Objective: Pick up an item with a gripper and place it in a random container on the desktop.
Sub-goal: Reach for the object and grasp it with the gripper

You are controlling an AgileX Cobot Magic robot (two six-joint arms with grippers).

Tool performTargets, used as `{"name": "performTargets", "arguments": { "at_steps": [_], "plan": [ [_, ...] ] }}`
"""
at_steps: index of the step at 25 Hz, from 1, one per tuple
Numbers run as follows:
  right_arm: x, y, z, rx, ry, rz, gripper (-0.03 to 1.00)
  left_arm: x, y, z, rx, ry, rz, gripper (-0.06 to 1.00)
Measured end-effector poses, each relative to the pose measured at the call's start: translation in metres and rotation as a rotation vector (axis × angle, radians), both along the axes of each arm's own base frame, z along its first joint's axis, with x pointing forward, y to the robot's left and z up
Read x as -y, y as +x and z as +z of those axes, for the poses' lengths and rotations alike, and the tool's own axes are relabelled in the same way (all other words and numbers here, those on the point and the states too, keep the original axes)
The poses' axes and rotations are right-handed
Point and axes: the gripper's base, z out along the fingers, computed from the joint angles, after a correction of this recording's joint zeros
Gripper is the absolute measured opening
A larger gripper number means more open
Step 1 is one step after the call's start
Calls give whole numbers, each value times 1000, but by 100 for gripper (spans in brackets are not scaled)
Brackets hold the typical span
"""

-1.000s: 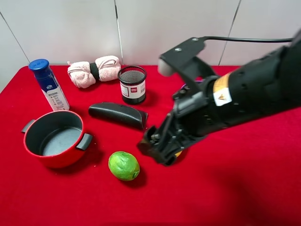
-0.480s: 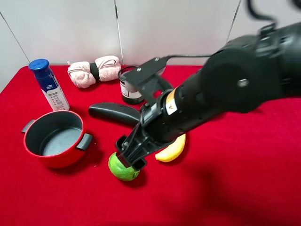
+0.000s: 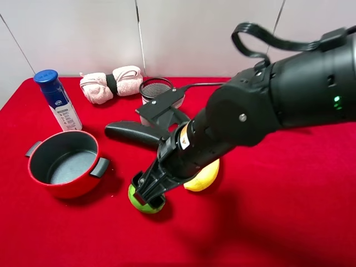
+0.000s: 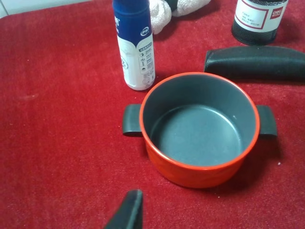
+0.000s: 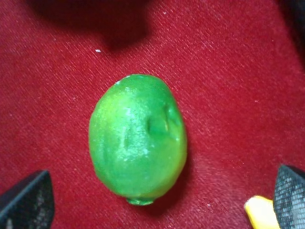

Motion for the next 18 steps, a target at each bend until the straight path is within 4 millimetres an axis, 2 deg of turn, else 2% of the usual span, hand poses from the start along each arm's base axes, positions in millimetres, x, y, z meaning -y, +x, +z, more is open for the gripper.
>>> {"name": "performTargets", "arguments": {
  "at_steps": [12,18],
  "plan": [
    [-16,-8,-24,-9,-3,21,69,0,0,0,0,5,3,98],
    [-21,-11,-26,1,13,29,69,0,0,0,0,5,3,98]
  ]
}}
